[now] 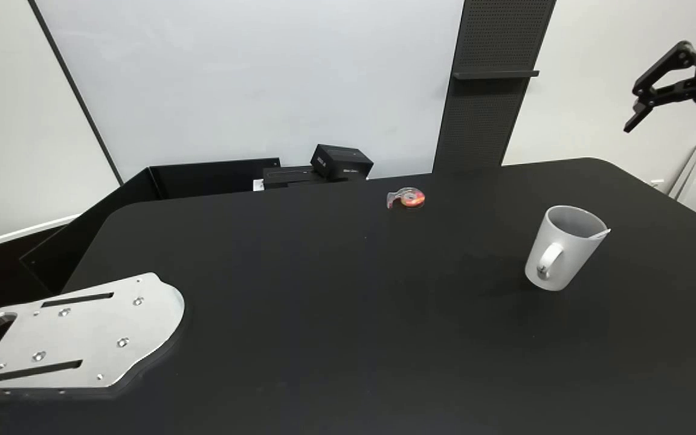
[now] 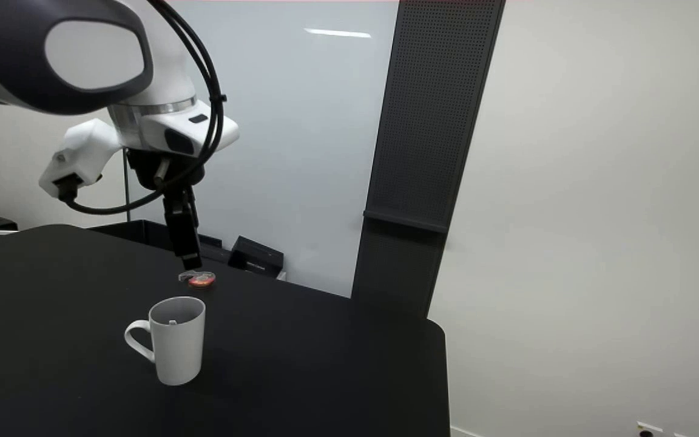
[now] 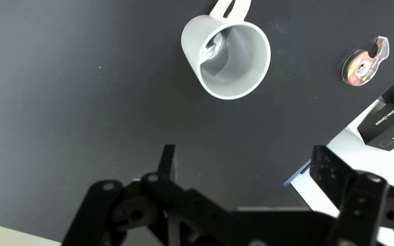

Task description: Take the spoon out of the cup and put it on the table

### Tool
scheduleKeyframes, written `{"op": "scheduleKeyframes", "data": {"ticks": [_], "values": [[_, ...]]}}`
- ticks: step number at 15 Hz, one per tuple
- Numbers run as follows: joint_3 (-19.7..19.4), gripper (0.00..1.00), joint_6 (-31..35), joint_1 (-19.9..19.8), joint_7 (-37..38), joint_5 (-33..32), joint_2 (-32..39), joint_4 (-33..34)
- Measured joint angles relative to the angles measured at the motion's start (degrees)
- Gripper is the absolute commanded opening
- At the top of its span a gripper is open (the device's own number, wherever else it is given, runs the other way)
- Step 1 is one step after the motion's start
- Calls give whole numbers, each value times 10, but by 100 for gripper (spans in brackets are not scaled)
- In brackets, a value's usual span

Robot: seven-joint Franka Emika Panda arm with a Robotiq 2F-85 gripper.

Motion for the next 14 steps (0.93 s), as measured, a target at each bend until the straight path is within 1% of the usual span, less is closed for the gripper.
{"op": "scheduleKeyframes", "data": {"ticks": [3,6,11,14], "values": [[-12,100,0,27,-4,24,30,18],[-18,100,0,46,5,32,55,36],[-32,100,-24,68,73,37,81,51],[-35,100,-40,77,91,58,88,53]]}}
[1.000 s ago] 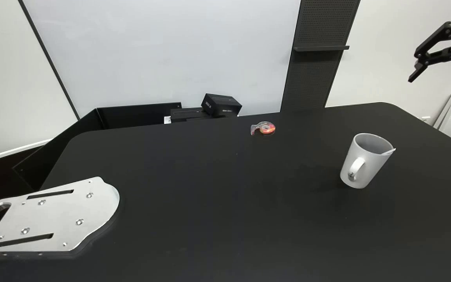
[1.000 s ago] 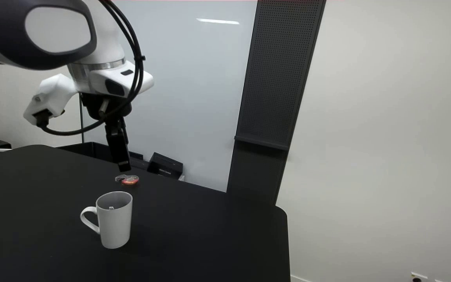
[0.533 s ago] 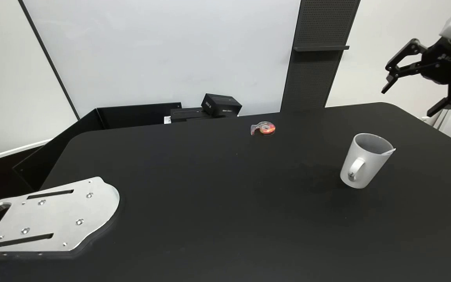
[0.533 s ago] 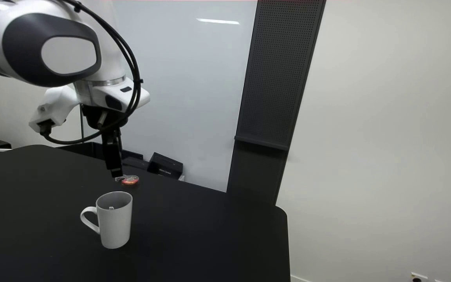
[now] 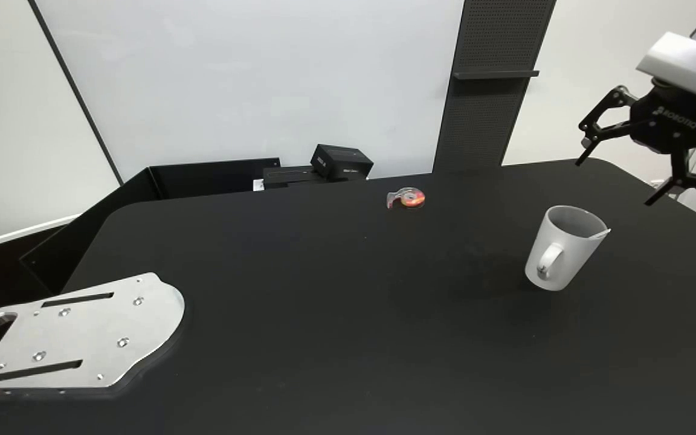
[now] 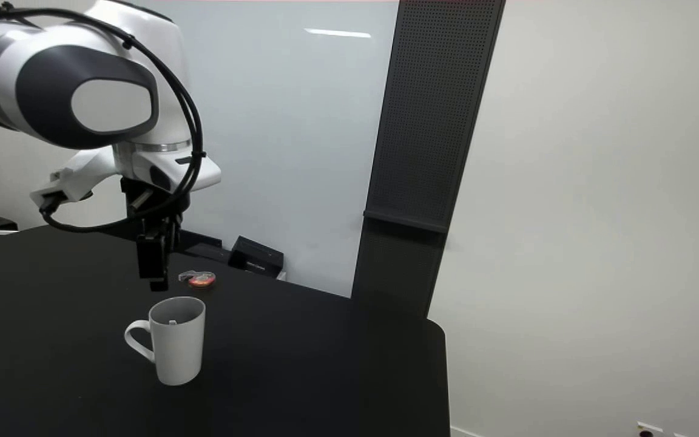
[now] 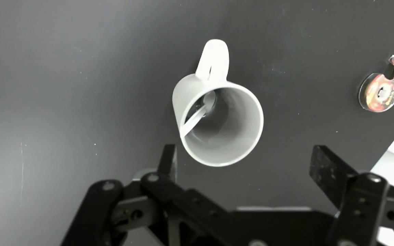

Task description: Take the spoon out of the cup and put it on the table

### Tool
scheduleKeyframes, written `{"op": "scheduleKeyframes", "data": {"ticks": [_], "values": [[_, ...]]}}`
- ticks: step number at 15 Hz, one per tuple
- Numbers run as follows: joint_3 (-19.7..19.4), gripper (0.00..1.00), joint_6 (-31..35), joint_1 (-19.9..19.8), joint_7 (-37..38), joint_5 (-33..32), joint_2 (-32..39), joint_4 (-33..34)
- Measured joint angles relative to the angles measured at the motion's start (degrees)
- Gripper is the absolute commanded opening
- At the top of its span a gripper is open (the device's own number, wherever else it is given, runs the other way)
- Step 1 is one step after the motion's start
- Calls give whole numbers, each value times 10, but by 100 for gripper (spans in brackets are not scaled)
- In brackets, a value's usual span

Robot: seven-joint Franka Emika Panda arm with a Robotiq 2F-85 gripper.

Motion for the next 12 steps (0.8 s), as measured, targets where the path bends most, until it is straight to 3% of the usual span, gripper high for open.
{"op": "scheduleKeyframes", "data": {"ticks": [4,12], "values": [[0,100,-18,12,-16,30,1,0],[-1,100,-19,16,-23,27,2,-1]]}}
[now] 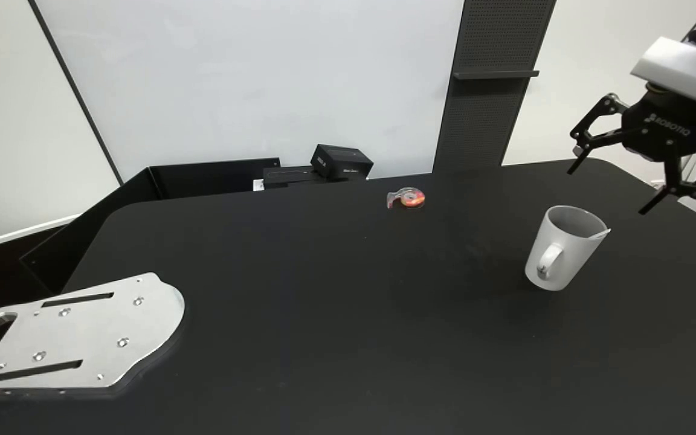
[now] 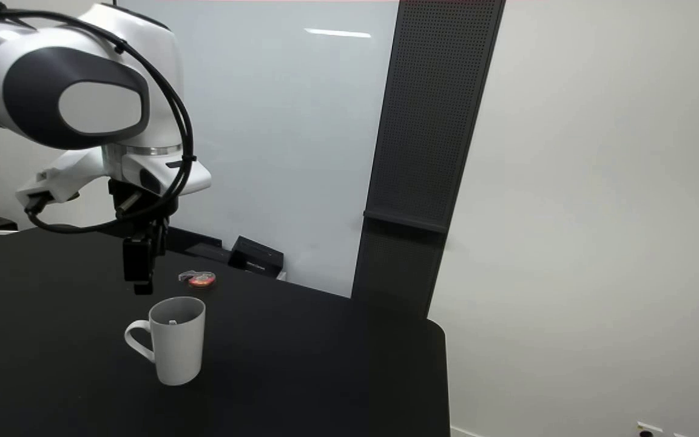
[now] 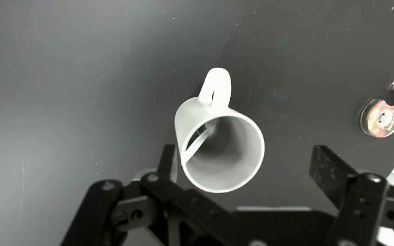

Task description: Take the spoon out of the cup and put it on the table

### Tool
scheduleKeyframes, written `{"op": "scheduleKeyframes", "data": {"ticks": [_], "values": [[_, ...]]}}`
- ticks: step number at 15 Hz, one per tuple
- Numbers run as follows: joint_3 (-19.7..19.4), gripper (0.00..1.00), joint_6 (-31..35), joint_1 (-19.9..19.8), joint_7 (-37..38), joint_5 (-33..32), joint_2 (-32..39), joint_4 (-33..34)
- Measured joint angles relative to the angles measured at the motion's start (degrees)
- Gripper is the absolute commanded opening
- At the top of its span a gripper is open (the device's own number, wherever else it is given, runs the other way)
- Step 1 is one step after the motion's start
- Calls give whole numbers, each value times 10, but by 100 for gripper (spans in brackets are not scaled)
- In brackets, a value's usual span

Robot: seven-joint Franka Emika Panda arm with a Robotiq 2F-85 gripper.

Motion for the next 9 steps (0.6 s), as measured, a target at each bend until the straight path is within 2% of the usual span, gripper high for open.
{"op": "scheduleKeyframes", "data": {"ticks": [3,9], "values": [[-10,100,8,0,5,-28,4,-4],[-21,100,31,0,-2,-17,19,-6]]}}
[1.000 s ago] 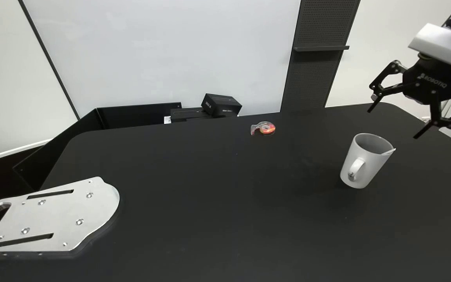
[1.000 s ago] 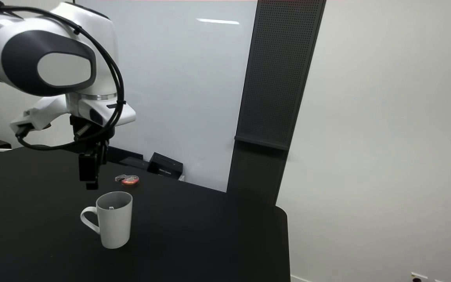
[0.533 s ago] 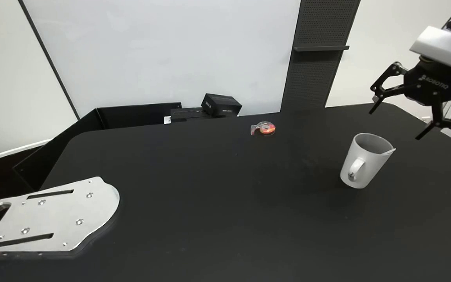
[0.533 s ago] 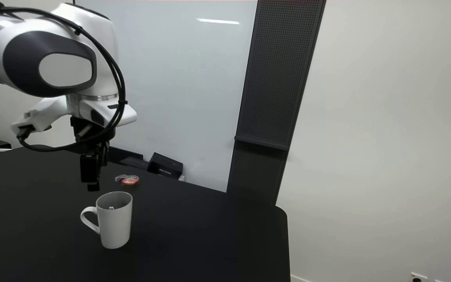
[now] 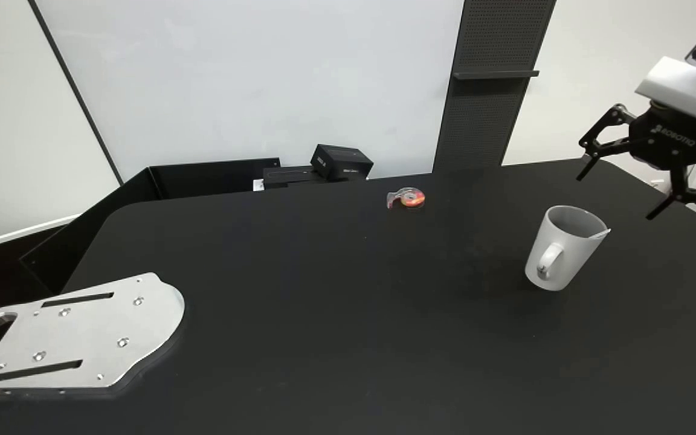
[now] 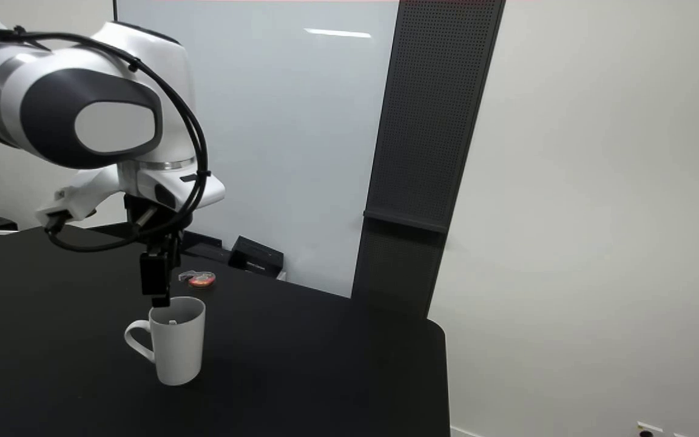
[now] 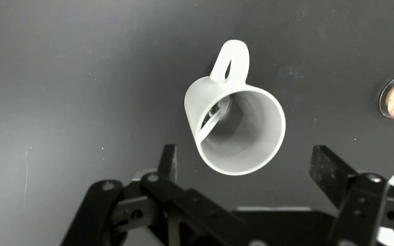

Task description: Take the spoon out of the cup and put it on the table

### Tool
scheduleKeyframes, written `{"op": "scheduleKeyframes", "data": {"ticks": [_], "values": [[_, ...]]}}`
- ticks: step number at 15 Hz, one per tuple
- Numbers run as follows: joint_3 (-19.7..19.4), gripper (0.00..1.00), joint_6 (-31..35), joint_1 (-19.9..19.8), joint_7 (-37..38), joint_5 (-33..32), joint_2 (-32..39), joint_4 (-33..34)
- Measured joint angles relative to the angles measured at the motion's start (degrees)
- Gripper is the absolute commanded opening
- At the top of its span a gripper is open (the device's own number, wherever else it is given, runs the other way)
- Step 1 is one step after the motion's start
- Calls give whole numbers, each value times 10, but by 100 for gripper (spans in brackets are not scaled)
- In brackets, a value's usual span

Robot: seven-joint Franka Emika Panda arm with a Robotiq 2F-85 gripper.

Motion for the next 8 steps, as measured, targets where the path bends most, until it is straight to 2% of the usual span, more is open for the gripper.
{"op": "scheduleKeyframes", "data": {"ticks": [8], "values": [[-10,100,35,0,-22,1,23,-7]]}}
